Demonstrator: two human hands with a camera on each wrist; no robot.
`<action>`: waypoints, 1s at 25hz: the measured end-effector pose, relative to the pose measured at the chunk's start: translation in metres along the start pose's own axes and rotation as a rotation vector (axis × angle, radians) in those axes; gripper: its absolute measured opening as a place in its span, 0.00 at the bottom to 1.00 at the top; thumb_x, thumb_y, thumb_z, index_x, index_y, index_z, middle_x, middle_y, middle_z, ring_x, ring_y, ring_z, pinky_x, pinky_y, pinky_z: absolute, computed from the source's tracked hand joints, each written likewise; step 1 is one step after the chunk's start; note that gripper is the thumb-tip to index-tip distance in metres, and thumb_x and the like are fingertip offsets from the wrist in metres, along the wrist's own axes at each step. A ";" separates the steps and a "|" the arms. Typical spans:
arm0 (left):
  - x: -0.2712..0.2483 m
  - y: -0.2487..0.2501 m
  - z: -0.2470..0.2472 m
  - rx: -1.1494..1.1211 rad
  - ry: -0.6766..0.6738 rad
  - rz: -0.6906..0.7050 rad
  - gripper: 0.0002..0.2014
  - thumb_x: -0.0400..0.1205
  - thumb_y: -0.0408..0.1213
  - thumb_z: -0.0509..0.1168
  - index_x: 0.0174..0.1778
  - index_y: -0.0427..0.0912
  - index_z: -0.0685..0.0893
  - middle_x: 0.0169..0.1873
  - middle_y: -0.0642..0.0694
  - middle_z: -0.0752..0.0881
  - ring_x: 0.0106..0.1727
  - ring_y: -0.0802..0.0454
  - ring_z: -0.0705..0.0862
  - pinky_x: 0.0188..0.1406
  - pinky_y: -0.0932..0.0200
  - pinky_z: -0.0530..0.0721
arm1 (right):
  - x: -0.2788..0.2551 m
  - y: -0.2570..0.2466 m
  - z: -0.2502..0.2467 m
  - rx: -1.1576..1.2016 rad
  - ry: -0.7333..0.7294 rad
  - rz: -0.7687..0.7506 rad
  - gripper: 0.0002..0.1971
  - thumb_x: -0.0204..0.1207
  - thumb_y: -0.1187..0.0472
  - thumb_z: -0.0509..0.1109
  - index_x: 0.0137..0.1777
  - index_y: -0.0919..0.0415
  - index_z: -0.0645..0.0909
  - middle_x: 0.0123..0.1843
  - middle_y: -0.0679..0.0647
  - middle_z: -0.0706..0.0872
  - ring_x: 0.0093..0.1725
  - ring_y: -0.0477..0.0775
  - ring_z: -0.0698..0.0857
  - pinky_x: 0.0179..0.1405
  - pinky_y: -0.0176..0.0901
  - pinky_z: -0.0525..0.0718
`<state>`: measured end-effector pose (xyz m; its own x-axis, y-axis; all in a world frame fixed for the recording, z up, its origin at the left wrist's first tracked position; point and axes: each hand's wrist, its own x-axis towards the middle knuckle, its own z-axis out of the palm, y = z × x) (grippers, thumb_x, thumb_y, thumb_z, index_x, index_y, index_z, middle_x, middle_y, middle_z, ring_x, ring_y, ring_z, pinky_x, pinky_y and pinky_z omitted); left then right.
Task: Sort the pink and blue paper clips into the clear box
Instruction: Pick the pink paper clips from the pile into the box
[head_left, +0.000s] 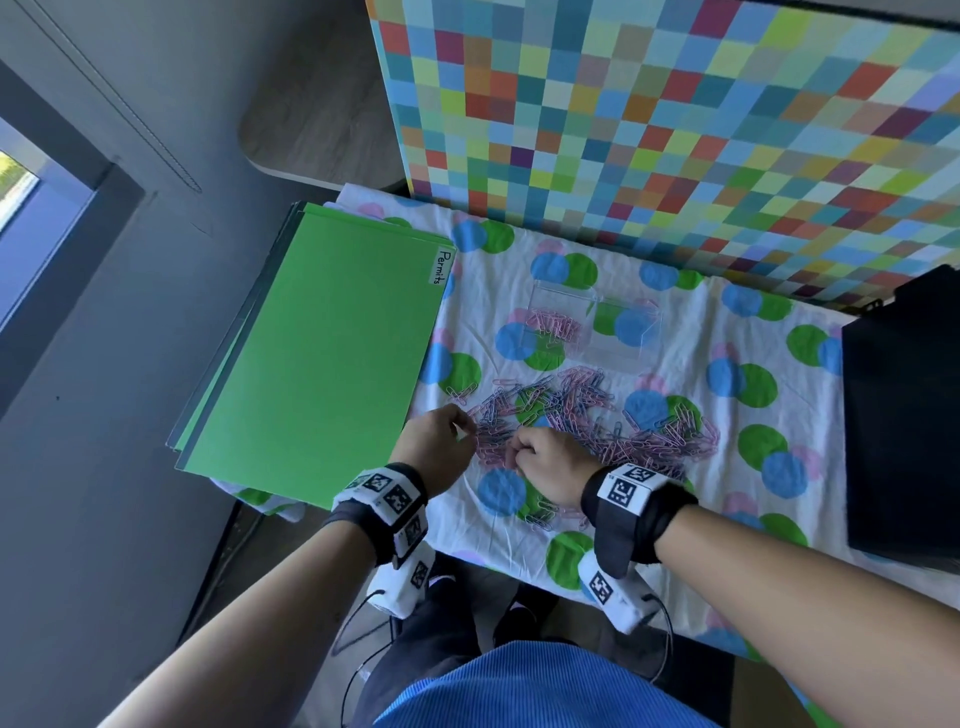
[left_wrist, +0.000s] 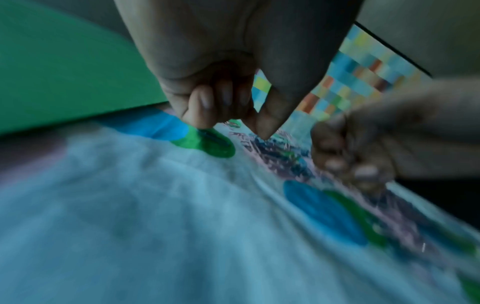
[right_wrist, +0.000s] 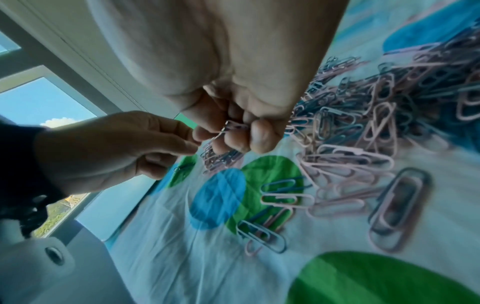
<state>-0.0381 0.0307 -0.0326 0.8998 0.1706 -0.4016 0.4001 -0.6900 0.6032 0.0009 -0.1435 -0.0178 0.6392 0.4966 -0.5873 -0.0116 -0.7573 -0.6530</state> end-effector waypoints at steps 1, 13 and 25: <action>0.000 -0.001 0.001 0.094 -0.008 0.038 0.05 0.78 0.40 0.68 0.48 0.48 0.83 0.29 0.54 0.80 0.30 0.56 0.78 0.30 0.63 0.76 | 0.000 -0.003 0.000 -0.007 0.008 0.013 0.10 0.79 0.63 0.57 0.43 0.58 0.80 0.33 0.51 0.78 0.28 0.51 0.73 0.27 0.41 0.69; -0.014 -0.012 0.013 0.258 -0.066 0.151 0.11 0.77 0.47 0.69 0.52 0.52 0.79 0.49 0.50 0.85 0.48 0.49 0.84 0.47 0.53 0.83 | 0.004 -0.012 0.019 -0.482 0.115 -0.222 0.10 0.74 0.52 0.68 0.50 0.53 0.74 0.47 0.54 0.85 0.44 0.60 0.85 0.39 0.45 0.80; -0.020 -0.015 0.013 0.272 -0.048 0.194 0.04 0.81 0.44 0.63 0.48 0.49 0.81 0.46 0.49 0.85 0.44 0.49 0.82 0.42 0.57 0.81 | 0.002 -0.005 0.019 -0.413 0.117 -0.187 0.05 0.76 0.57 0.62 0.46 0.57 0.75 0.46 0.55 0.83 0.42 0.61 0.83 0.39 0.49 0.82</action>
<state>-0.0641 0.0290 -0.0428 0.9428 -0.0116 -0.3332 0.1546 -0.8701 0.4679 -0.0128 -0.1309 -0.0247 0.6839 0.6075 -0.4040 0.4041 -0.7765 -0.4835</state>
